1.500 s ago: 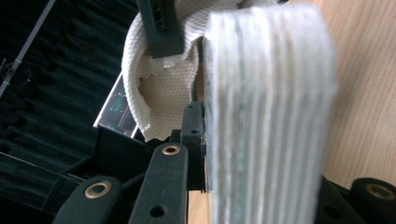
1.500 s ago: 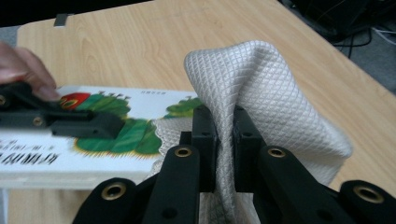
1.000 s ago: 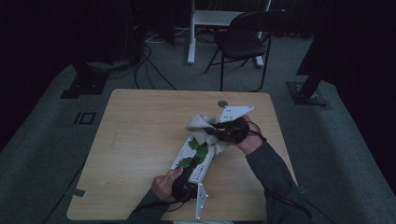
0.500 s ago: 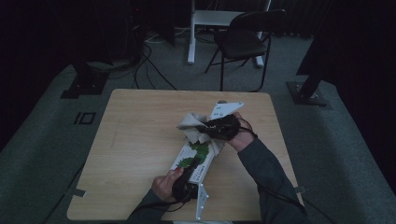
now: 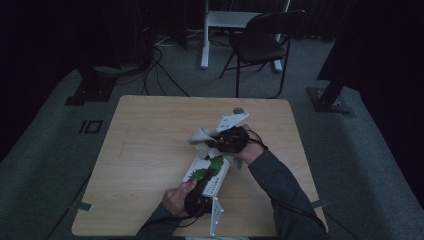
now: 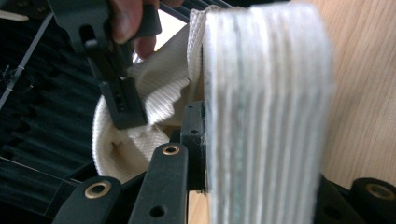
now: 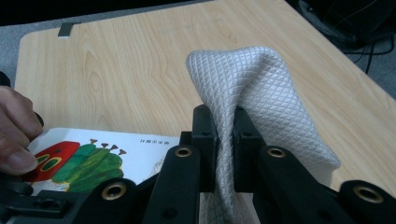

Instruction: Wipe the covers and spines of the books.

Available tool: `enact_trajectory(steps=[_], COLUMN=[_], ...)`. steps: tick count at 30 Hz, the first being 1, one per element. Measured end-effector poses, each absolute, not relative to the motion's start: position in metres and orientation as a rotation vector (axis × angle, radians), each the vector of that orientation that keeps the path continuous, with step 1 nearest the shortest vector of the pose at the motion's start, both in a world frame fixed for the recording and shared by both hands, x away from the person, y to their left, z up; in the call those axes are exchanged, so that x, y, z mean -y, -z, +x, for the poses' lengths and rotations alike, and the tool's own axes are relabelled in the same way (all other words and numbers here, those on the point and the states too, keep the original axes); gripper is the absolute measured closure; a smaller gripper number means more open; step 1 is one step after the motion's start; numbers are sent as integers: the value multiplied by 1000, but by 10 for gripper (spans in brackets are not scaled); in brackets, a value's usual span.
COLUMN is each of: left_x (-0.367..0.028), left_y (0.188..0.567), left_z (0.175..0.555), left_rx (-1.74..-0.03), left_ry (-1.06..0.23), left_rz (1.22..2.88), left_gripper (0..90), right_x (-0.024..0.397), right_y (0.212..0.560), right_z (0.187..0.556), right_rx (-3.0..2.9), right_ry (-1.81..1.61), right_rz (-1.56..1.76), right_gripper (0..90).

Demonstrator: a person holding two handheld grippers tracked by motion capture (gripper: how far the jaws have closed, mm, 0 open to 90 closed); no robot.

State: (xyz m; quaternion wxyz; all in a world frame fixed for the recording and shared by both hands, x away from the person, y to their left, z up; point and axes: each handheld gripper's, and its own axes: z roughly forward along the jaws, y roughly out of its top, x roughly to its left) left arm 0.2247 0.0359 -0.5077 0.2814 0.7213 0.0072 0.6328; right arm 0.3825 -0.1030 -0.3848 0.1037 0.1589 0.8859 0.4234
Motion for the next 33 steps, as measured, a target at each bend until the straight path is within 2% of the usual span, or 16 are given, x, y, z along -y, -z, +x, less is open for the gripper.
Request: enact_trajectory(steps=[33], left_x=[-36], left_y=[508], left_z=[225], left_rx=[-14], left_ry=[-1707], left_rz=[1933], left_gripper=[769], right_x=[88], right_y=[403], right_z=[381], right_rx=[-2711], right_ry=[-1072], right_rz=[435], right_gripper=[834])
